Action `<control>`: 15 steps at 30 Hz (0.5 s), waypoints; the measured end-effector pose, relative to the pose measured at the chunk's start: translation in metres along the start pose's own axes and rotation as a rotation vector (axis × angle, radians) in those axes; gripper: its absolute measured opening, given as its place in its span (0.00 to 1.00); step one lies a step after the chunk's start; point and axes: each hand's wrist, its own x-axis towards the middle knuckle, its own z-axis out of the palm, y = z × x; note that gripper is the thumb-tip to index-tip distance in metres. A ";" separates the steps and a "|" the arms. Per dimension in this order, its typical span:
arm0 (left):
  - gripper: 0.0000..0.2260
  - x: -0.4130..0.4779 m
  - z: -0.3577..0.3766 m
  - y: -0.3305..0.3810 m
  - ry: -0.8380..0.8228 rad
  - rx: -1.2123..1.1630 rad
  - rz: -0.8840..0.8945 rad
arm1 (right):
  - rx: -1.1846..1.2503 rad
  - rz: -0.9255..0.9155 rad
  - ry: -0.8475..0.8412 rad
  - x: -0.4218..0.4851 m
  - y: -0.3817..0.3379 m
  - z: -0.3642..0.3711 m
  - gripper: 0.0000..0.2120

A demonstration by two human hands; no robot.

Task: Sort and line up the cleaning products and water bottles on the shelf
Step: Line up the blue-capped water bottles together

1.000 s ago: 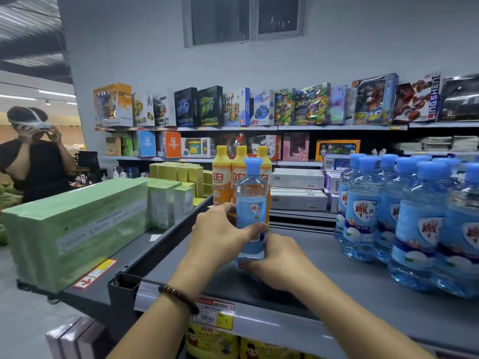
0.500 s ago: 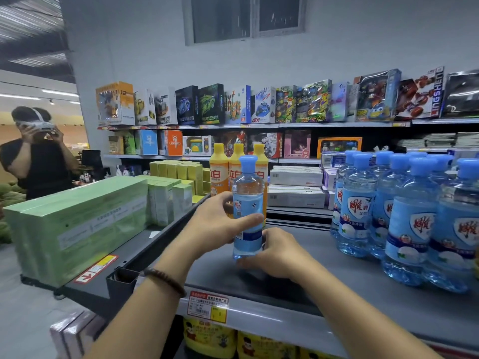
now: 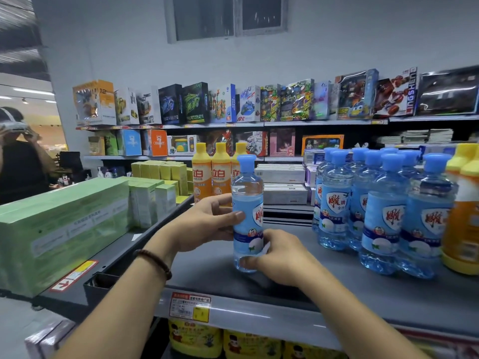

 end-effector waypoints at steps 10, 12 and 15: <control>0.16 0.043 0.063 0.008 0.091 0.298 0.082 | -0.229 0.146 0.202 -0.028 0.022 -0.023 0.30; 0.16 0.050 0.068 0.009 0.037 0.286 0.078 | -0.265 0.166 0.214 -0.038 0.027 -0.031 0.29; 0.16 0.064 0.080 0.011 0.005 0.286 0.098 | -0.344 0.207 0.246 -0.049 0.033 -0.044 0.28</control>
